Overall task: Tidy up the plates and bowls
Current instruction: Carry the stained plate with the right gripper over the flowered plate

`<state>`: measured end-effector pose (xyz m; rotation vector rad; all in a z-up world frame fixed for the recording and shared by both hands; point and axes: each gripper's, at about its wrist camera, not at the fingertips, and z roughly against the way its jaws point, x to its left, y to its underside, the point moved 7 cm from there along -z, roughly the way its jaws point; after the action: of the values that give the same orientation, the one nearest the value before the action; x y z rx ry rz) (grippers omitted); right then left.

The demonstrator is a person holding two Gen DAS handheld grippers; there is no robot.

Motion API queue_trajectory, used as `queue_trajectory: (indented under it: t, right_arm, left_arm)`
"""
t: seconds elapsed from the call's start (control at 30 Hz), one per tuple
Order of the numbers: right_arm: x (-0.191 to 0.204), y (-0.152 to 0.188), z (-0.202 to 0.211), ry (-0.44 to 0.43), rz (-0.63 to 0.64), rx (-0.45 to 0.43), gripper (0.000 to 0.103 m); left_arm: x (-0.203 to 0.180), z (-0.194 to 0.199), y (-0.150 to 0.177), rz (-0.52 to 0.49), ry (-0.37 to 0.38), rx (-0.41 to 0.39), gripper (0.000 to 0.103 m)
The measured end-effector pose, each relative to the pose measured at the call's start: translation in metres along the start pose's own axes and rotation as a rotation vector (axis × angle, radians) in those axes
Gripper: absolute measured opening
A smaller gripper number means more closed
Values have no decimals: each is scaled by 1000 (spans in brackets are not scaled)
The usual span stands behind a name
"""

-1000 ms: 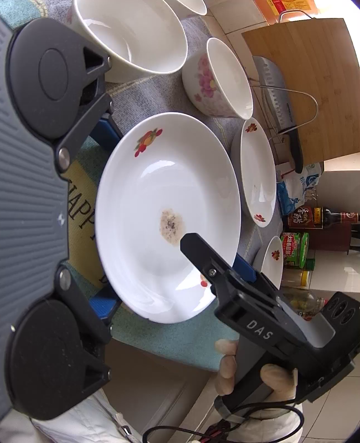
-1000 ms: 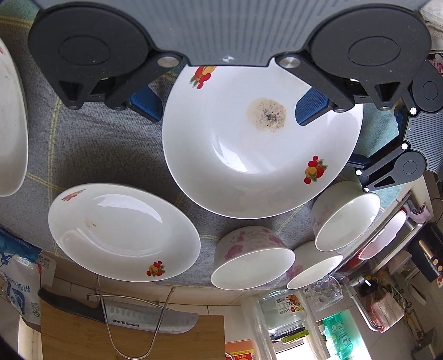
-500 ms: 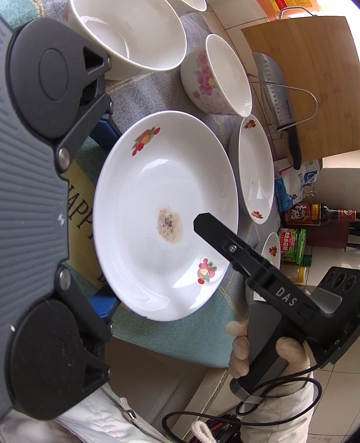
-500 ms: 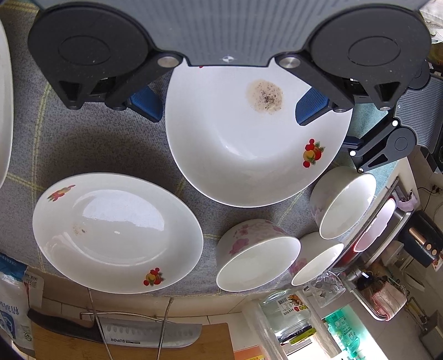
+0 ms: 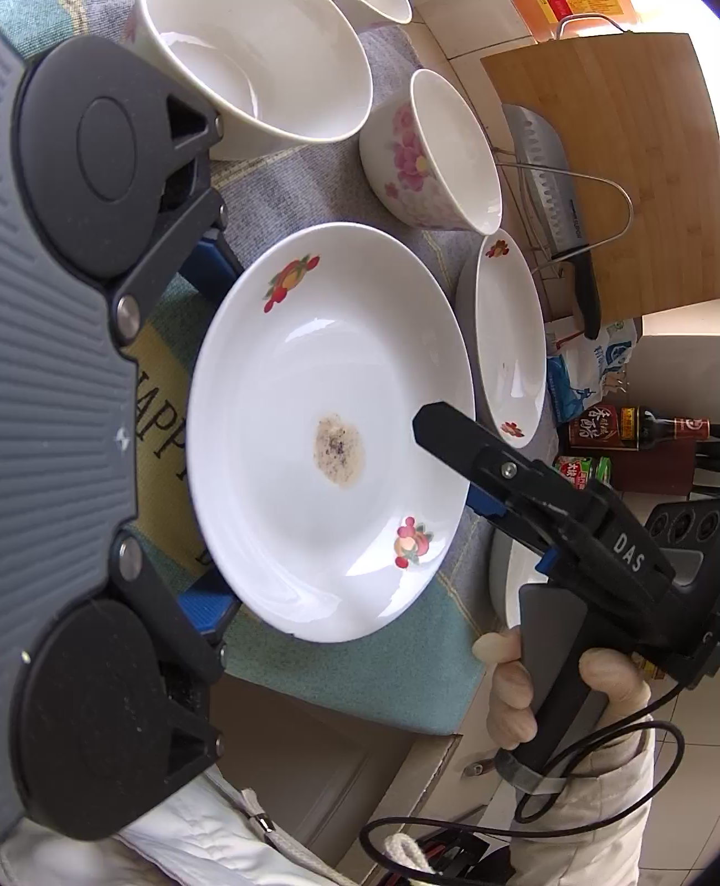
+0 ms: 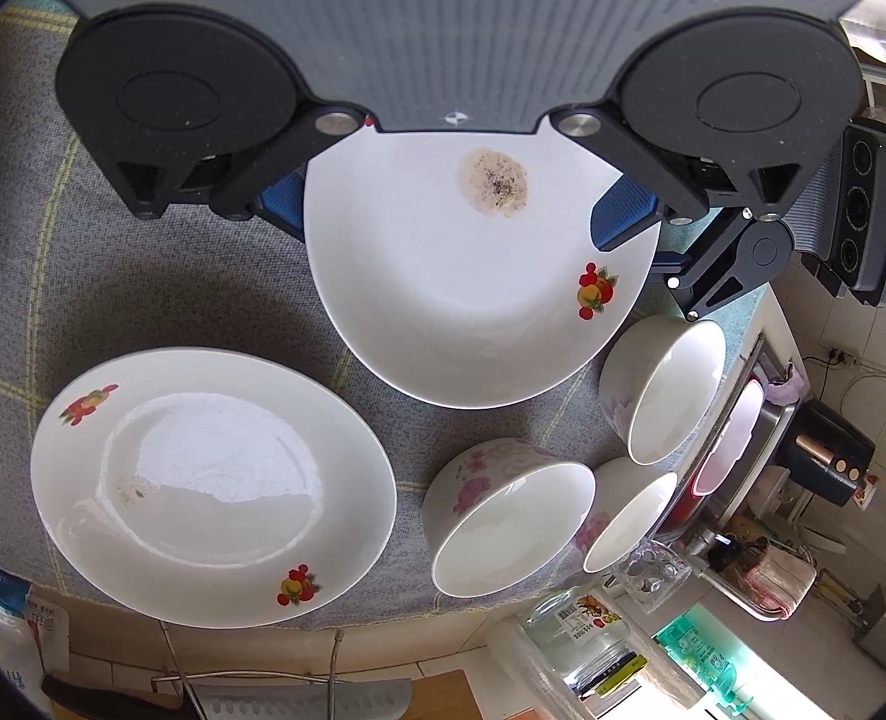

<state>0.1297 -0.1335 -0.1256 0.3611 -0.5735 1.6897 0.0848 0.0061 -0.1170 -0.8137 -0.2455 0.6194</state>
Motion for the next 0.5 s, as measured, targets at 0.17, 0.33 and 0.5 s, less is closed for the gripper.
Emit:
queue_trajectory:
  t: [0.17, 0.33, 0.5]
  right_arm:
    - [1, 0, -2, -12, -3, 19, 103]
    - [2, -1, -2, -12, 2, 25, 103]
    - [3, -1, -2, -12, 13, 27, 103]
  left_arm:
    - [0, 1, 0, 3, -5, -1, 100]
    - [0, 1, 0, 3, -6, 0, 100]
    - [0, 1, -1, 7, -5, 6, 100]
